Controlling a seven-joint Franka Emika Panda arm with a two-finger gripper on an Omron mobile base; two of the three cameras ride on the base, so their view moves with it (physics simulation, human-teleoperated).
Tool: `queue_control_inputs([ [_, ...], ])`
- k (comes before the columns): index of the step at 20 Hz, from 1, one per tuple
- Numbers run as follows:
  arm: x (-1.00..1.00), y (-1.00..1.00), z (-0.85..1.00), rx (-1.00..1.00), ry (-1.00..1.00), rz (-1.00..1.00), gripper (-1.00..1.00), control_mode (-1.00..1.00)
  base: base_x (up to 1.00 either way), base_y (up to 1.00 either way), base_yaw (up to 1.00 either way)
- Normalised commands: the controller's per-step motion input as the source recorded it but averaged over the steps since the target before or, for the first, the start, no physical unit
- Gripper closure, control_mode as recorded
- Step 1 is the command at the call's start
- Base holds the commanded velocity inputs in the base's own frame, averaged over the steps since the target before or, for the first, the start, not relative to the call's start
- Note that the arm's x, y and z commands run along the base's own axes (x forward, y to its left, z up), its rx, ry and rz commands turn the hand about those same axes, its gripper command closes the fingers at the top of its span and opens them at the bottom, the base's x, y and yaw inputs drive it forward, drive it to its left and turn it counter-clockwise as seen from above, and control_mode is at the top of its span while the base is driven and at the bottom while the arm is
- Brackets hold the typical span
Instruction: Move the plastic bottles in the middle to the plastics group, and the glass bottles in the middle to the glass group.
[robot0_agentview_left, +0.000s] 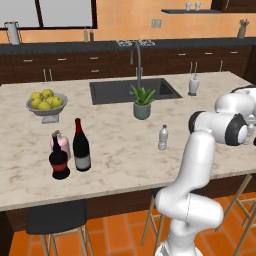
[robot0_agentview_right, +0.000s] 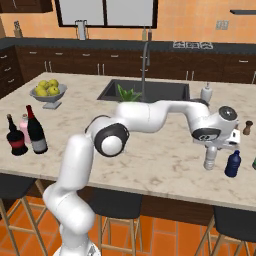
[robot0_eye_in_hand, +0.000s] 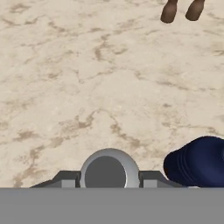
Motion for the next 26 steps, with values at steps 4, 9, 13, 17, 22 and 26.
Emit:
queue_control_inputs([
  [4,0.03,-0.29,0.0,0.0,0.0,-0.07,1.0,-1.0,0.0,0.0,0.0],
  [9,0.02,-0.02,-0.05,0.0,0.0,-0.02,1.0,-1.0,0.0,0.0,0.0],
  [13,0.02,0.14,-0.62,0.03,0.0,0.0,1.0,-1.0,0.0,0.0,0.0],
  [17,0.0,0.01,-0.55,0.0,0.0,0.0,1.0,-1.0,0.0,0.0,0.0],
  [22,0.05,0.0,-0.14,0.0,0.0,0.0,1.0,-1.0,0.0,0.0,0.0],
  [26,0.13,-0.01,0.0,0.0,-0.03,0.0,1.0,-1.0,0.0,0.0,0.0],
])
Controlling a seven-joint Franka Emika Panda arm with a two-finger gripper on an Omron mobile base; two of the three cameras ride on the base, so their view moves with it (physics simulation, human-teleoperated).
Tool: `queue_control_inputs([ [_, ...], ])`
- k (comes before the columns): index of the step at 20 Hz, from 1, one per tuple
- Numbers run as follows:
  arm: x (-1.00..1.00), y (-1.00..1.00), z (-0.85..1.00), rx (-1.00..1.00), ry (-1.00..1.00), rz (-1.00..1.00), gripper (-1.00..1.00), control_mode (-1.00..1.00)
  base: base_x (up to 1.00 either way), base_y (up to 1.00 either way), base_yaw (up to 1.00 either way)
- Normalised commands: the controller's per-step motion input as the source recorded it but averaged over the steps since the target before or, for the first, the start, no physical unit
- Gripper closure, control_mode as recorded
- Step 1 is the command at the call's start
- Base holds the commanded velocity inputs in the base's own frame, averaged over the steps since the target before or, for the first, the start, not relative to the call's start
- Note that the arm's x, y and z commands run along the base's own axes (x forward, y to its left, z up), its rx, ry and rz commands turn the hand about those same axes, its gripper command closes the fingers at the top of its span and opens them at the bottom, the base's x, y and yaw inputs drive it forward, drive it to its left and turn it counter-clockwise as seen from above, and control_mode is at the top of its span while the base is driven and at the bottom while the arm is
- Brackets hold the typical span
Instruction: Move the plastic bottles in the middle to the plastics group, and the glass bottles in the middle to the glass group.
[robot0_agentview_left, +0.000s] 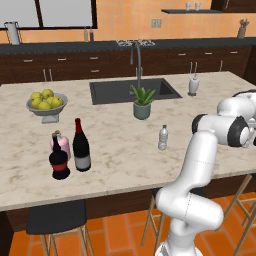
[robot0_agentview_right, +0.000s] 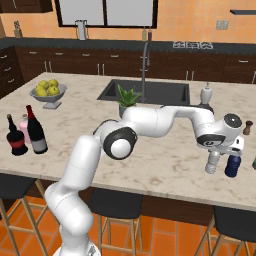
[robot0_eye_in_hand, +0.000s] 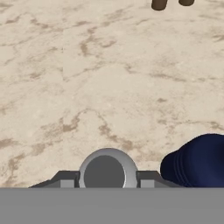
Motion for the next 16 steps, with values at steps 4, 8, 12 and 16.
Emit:
queue_control_inputs([
  [4,0.0,0.0,-0.01,-0.03,-0.01,0.0,1.0,-1.0,0.0,0.0,0.0],
  [8,0.0,0.0,0.0,-0.08,0.0,0.0,1.0,-1.0,0.0,0.0,0.0],
  [12,0.0,0.0,-0.08,-0.04,-0.02,0.0,1.0,-1.0,0.0,0.0,0.0],
  [16,0.0,0.0,0.0,0.0,0.0,0.0,-1.0,-1.0,0.0,0.0,0.0],
])
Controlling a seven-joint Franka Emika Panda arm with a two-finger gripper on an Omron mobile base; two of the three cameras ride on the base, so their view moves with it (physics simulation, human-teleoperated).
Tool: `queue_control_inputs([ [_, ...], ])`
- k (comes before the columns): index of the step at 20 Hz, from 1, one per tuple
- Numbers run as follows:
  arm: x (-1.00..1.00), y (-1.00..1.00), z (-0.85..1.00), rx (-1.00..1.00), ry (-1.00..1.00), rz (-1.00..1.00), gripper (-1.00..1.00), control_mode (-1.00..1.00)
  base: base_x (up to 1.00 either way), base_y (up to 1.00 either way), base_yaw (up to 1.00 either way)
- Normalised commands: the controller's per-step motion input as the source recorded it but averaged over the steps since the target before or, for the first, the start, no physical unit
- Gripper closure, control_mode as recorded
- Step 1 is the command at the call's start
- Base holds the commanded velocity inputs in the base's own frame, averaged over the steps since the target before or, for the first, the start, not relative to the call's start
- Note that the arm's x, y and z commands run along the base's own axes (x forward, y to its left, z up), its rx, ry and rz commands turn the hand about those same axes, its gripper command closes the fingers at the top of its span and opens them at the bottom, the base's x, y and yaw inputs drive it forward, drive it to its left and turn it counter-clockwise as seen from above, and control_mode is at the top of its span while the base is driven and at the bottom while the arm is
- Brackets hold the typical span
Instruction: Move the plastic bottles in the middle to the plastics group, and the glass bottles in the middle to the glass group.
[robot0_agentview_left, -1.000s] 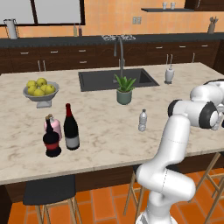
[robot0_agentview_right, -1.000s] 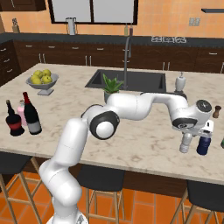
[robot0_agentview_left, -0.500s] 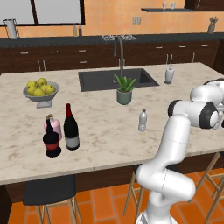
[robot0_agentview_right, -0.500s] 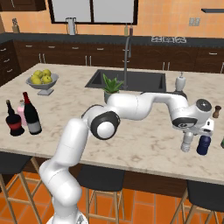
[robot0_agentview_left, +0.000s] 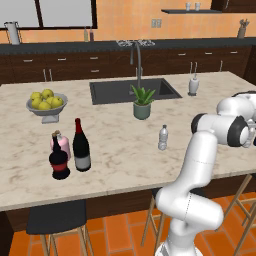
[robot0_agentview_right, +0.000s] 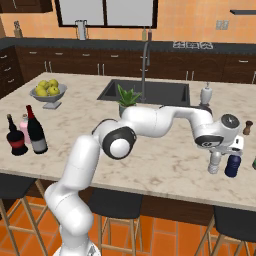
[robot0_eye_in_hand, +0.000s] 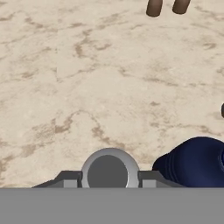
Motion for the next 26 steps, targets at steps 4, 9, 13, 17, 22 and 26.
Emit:
queue_control_inputs([
  [4,0.0,0.0,0.0,0.0,0.0,0.0,-1.0,-1.0,0.0,0.0,0.0],
  [9,0.0,0.0,0.0,0.0,0.0,0.0,-1.0,-1.0,0.0,0.0,0.0],
  [13,0.0,0.0,0.2,0.0,0.02,0.0,-1.0,-1.0,0.0,0.0,0.0],
  [17,0.0,0.08,0.57,-0.01,0.0,0.0,-1.0,-1.0,0.0,0.0,0.0],
  [22,-0.02,0.07,0.66,0.0,-0.01,0.0,-1.0,-1.0,0.0,0.0,0.0],
  [26,-0.05,0.3,0.47,0.0,0.0,0.0,-1.0,-1.0,0.0,0.0,0.0],
])
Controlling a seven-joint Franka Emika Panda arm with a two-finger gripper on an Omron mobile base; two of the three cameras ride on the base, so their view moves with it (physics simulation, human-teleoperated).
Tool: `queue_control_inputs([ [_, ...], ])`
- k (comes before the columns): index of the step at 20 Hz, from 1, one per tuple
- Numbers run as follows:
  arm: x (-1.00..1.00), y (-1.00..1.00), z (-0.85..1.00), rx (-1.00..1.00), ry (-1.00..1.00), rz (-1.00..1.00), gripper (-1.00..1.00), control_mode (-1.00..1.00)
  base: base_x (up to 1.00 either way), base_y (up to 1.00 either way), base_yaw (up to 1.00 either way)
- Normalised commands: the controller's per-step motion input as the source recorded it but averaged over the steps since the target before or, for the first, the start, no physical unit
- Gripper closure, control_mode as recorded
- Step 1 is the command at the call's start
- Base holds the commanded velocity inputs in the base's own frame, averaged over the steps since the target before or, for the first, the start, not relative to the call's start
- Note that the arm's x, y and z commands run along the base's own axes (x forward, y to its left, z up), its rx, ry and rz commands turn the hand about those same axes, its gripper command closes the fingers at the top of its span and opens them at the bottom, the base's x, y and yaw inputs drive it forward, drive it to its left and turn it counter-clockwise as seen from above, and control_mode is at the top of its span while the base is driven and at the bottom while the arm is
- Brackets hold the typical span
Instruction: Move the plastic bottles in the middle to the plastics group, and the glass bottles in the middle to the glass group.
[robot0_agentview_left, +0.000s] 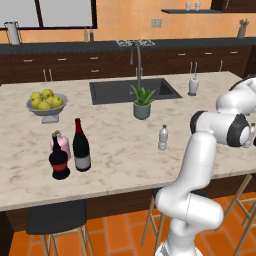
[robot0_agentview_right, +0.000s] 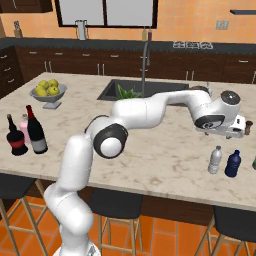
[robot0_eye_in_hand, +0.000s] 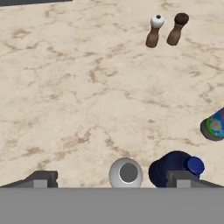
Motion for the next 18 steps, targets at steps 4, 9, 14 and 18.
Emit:
queue_control_inputs([
  [4,-0.02,0.7,0.0,0.0,-0.01,0.04,-1.0,-1.0,0.0,0.0,0.0],
  [9,-0.01,0.82,-0.12,0.0,-0.04,0.03,-1.0,-1.0,0.0,0.0,0.0],
  [14,0.0,1.0,-0.14,0.02,0.0,0.0,-1.0,-1.0,0.0,0.0,0.0],
  [18,0.0,0.99,-0.01,0.01,0.0,0.0,-1.0,-1.0,0.0,0.0,0.0],
])
